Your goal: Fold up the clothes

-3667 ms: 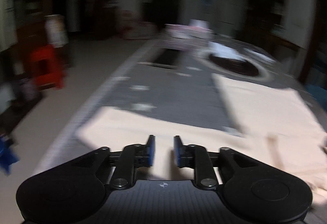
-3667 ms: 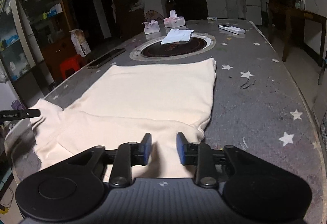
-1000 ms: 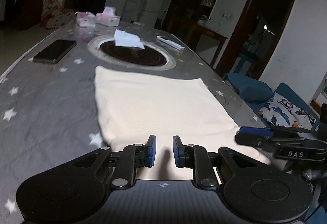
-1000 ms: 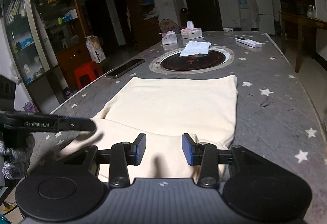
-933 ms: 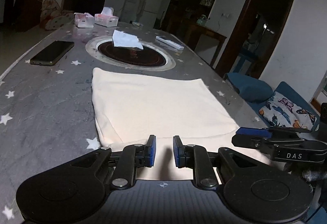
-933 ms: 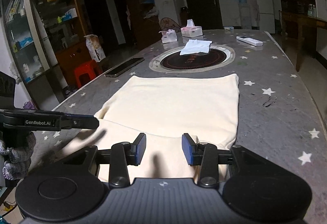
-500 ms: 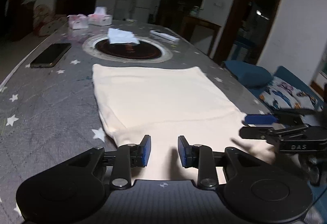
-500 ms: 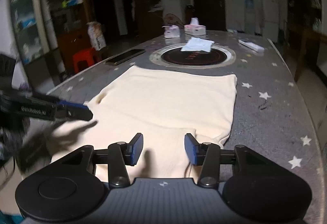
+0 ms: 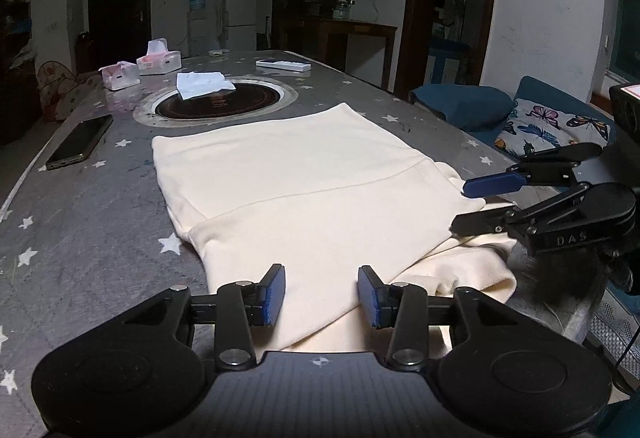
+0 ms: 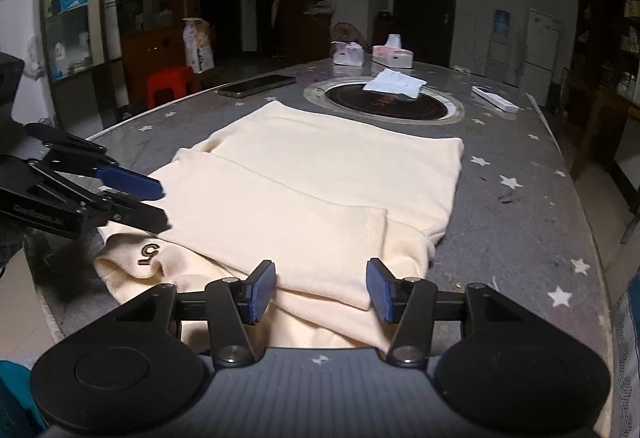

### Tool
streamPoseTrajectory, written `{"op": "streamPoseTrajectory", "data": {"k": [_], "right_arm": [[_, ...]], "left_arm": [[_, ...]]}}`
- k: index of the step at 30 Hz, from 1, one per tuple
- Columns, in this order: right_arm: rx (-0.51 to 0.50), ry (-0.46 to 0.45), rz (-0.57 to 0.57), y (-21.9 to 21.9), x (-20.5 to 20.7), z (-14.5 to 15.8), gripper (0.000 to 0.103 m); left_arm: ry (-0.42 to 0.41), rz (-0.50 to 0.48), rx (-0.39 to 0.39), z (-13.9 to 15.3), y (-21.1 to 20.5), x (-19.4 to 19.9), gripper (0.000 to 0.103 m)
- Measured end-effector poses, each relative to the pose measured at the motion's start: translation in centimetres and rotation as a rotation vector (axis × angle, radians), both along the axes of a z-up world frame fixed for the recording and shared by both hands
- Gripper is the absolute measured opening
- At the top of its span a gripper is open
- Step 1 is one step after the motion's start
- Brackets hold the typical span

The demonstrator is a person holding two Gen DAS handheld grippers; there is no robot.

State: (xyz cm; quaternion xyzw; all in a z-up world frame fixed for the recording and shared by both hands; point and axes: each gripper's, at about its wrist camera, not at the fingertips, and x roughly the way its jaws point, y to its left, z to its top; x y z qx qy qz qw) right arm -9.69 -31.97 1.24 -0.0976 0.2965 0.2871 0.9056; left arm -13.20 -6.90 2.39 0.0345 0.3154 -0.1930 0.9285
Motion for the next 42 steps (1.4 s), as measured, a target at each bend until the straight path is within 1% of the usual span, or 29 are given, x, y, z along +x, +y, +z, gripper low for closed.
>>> {"op": "streamPoseTrajectory", "data": {"k": [4, 7, 9, 13, 15, 18, 20, 24, 29, 34, 39, 41, 42], "right_arm": [[0.037, -0.022, 0.01, -0.5, -0.6, 0.8, 0.05], [0.043, 0.018, 0.014, -0.5, -0.1, -0.2, 0.051], [0.033, 0.012, 0.005, -0.7, -0.1, -0.7, 0.05], [0.1, 0.018, -0.014, -2.1, -1.0, 0.7, 0.049], [0.109, 0.036, -0.025, -2.7, -1.4, 0.7, 0.05], [0.113, 0.103, -0.059, -3.6, -1.5, -0.6, 0.049], [0.129, 0.112, -0.07, -4.0, -1.7, -0.8, 0.049], [0.147, 0.115, -0.07, -4.6, -2.1, 0.0, 0.049], [0.098, 0.098, -0.051, -4.6, -2.4, 0.6, 0.05], [0.01, 0.062, -0.016, -4.1, -3.0, 0.9, 0.052], [-0.088, 0.009, 0.039, -3.3, -3.9, 0.9, 0.057], [-0.126, -0.01, 0.067, -2.8, -4.2, 0.7, 0.061], [-0.149, -0.022, 0.085, -2.6, -4.4, 0.6, 0.062]], "left_arm": [[-0.004, 0.0, 0.006, 0.5, 0.7, -0.8, 0.044], [-0.011, -0.017, 0.022, 0.9, 1.0, -1.7, 0.044], [-0.016, -0.032, 0.041, 1.1, 1.1, -2.4, 0.044], [-0.024, -0.053, 0.069, 1.4, 1.4, -3.6, 0.044], [-0.024, -0.073, 0.074, 1.3, 1.4, -4.1, 0.044], [-0.024, -0.111, 0.097, 1.0, 1.1, -4.5, 0.044], [-0.034, -0.14, 0.123, 1.0, 0.8, -5.0, 0.044], [-0.069, -0.205, 0.159, 0.9, 0.3, -5.6, 0.044], [-0.112, -0.262, 0.221, 0.0, -1.0, -5.5, 0.044], [-0.15, -0.308, 0.277, -1.0, -2.2, -5.3, 0.044], [-0.187, -0.327, 0.284, -1.2, -2.8, -5.0, 0.044], [-0.194, -0.336, 0.279, -1.3, -2.9, -4.9, 0.036], [-0.196, -0.34, 0.277, -1.2, -3.0, -4.8, 0.028]]}}
